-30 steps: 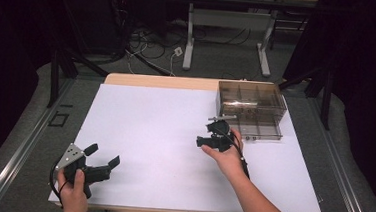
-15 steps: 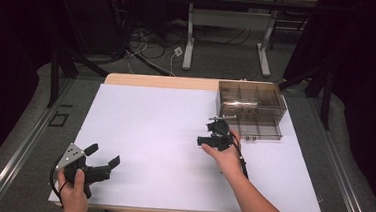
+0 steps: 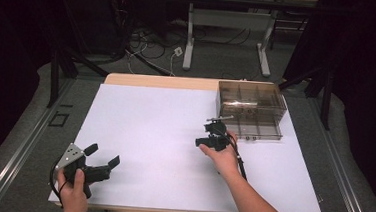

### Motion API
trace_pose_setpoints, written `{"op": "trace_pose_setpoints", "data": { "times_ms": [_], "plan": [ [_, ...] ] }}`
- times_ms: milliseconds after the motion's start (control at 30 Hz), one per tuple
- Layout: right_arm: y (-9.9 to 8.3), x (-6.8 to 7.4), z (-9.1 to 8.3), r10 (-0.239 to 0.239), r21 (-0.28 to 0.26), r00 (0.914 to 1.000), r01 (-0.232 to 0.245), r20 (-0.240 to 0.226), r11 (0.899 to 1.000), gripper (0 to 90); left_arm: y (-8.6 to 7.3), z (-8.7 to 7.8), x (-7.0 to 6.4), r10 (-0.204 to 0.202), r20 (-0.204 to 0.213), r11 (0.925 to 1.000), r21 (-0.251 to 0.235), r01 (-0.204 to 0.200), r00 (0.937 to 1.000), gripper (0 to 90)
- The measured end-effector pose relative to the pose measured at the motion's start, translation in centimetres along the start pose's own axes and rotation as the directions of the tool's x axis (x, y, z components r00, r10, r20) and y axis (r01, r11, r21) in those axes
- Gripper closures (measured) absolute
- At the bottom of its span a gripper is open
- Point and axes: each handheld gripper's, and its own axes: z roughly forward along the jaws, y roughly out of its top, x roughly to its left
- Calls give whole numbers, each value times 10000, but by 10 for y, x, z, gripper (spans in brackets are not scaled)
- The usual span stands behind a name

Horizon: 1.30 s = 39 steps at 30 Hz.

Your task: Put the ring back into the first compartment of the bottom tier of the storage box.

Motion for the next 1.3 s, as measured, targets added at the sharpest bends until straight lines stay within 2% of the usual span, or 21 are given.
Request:
{"op": "trace_pose_setpoints", "data": {
  "times_ms": [300,467,667,1000,1167,1300],
  "plan": [
    [0,-1,5,212,149,9997,-214,116,9997,419,0,-1,0,2,-8,10000,4,-2,10000,3],
    [0,-1,8,397,258,9992,-397,4,9989,446,0,0,0,14,1,10000,4,-14,10000,3],
    [-1,-2,11,564,375,9982,-571,198,9977,480,0,0,0,5,-10,10000,1,-5,10000,3],
    [0,-3,13,666,347,9974,-675,259,9971,559,0,0,1,-6,16,10000,1,6,10000,3],
    [0,-3,14,784,346,9965,-793,278,9962,570,0,0,0,-2,15,10000,9,2,10000,3],
    [0,-4,16,686,376,9971,-698,332,9969,575,0,0,0,5,13,10000,9,-5,10000,3]
  ]
}}
